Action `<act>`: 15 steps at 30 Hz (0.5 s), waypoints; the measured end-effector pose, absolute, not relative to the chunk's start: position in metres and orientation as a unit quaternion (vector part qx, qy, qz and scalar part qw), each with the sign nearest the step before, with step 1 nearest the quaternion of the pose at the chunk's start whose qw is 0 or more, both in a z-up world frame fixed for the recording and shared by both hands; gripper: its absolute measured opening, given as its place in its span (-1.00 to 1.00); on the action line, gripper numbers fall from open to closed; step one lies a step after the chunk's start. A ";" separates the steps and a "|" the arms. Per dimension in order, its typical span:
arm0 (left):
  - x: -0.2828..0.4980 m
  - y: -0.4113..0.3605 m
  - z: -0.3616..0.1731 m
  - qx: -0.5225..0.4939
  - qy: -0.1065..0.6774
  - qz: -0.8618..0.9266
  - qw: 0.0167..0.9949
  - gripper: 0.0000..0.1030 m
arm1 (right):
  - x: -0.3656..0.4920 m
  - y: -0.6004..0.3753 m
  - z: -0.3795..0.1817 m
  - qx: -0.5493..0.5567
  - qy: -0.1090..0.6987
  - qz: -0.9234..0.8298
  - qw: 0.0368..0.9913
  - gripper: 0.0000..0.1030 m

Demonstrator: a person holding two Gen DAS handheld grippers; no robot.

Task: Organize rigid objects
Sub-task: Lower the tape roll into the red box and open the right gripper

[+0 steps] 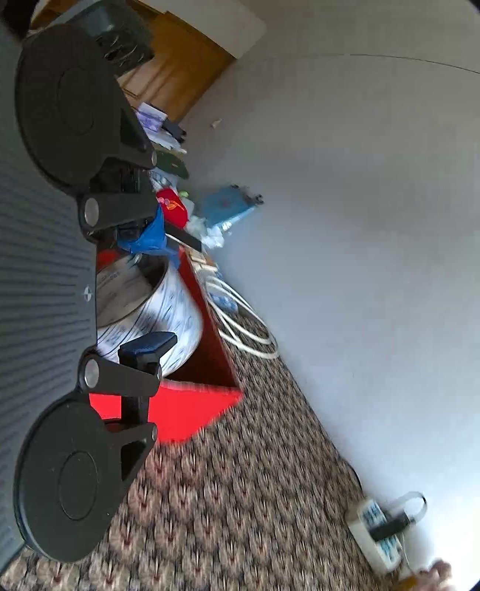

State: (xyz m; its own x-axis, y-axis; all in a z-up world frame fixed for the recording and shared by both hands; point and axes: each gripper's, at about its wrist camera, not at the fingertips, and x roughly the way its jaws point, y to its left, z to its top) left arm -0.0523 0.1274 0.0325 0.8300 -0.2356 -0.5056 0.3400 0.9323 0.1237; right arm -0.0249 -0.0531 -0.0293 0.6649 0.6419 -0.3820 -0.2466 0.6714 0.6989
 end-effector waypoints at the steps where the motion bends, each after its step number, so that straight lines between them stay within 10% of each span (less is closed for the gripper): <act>1: -0.050 0.134 0.029 0.102 0.257 -0.148 0.950 -0.84 | -0.019 -0.047 -0.032 0.311 0.323 0.261 0.855 -0.41; 15: -0.014 0.195 -0.018 0.052 0.348 -0.118 0.928 -0.86 | -0.003 0.001 -0.052 0.315 0.365 0.243 0.842 -0.42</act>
State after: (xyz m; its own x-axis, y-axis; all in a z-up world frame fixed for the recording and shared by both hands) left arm -0.0135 0.1950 -0.0181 0.7294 -0.1822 -0.6594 0.2549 0.9668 0.0148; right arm -0.0033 0.0014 -0.0524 0.6156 0.6385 -0.4619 -0.1784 0.6838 0.7075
